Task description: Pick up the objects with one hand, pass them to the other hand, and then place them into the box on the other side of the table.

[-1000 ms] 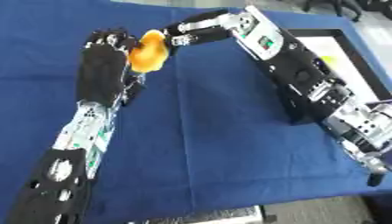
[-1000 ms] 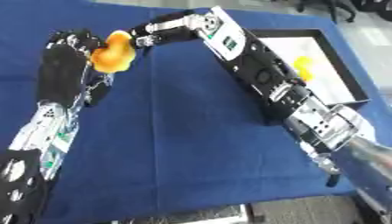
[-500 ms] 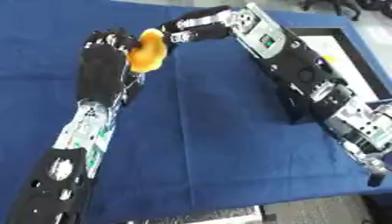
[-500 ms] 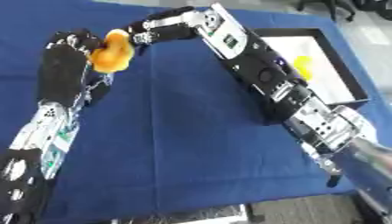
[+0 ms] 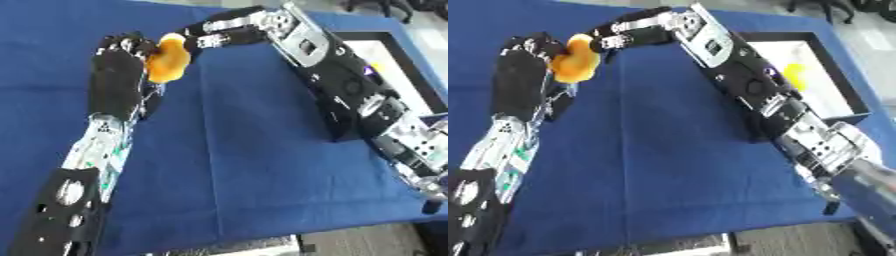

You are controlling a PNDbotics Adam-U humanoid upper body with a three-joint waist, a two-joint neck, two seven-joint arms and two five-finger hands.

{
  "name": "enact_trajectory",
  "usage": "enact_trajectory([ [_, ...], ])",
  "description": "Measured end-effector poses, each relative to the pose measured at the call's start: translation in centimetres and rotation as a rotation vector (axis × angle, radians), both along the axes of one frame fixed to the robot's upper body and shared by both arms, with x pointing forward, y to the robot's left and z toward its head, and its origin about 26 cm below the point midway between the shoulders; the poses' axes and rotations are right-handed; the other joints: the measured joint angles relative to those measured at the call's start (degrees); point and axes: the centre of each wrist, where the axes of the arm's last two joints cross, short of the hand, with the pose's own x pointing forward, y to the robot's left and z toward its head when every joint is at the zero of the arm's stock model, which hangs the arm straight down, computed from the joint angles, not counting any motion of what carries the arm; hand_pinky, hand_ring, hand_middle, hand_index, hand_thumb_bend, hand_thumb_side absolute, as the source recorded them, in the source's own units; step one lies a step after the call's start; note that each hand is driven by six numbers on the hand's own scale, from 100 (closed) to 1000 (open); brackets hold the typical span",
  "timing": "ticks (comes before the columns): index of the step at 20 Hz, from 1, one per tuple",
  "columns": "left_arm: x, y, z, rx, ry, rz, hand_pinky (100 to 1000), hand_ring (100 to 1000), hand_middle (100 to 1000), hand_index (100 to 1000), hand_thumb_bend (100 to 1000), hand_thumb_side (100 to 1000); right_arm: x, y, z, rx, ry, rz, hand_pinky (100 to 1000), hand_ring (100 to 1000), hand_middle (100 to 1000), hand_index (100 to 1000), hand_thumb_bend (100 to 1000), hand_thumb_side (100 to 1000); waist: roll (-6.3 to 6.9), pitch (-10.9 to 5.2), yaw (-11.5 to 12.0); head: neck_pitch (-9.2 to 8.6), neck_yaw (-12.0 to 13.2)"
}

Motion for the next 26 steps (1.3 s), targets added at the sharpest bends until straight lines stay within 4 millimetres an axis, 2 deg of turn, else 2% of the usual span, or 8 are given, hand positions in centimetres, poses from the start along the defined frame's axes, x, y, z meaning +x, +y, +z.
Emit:
enact_trajectory([
  [14, -0.7, -0.5, 1.1, 0.001, -0.082, -0.041, 649, 528, 454, 514, 126, 100, 0.5, -1.3, -0.3, -0.014, -0.048, -0.063, 853, 1000, 1000, 1000, 100, 1000, -0.14, 0.04, 0.1, 0.00, -0.2],
  [26, -1.0, -0.7, 1.1, 0.017, -0.117, -0.068, 652, 528, 455, 515, 139, 100, 0.5, -1.7, -0.2, -0.009, -0.041, -0.075, 847, 1000, 1000, 1000, 100, 1000, -0.14, 0.38, 0.2, 0.00, -1.2],
])
